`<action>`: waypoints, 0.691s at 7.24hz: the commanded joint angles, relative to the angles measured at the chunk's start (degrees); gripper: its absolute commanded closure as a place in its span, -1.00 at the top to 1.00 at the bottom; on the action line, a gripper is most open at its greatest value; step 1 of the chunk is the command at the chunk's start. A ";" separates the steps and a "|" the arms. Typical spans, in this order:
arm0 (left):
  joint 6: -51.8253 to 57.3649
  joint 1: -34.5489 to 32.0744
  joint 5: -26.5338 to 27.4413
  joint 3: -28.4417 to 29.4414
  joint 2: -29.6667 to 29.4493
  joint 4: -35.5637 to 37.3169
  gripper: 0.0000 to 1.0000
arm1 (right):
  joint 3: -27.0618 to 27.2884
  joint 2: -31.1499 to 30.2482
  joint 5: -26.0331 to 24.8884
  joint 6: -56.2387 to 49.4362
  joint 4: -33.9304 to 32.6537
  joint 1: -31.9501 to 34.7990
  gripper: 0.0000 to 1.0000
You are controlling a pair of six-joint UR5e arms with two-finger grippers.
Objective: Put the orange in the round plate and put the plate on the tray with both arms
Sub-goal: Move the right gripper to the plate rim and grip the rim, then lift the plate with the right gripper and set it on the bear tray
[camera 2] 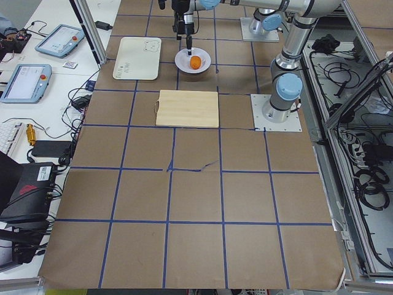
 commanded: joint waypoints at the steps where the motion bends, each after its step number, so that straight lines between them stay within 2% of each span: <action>1: 0.00 0.12 0.00 0.05 -0.01 0.00 1.00 | -0.18 -0.30 -0.07 1.36 0.16 0.43 -1.00; 4: 0.09 0.03 0.00 -0.04 0.07 0.00 1.00 | -0.88 -0.57 -0.07 1.19 -0.19 0.17 -1.00; 5: 0.09 0.03 0.00 0.05 0.07 0.00 1.00 | -1.23 -0.57 -0.07 0.92 -3.93 -0.19 -1.00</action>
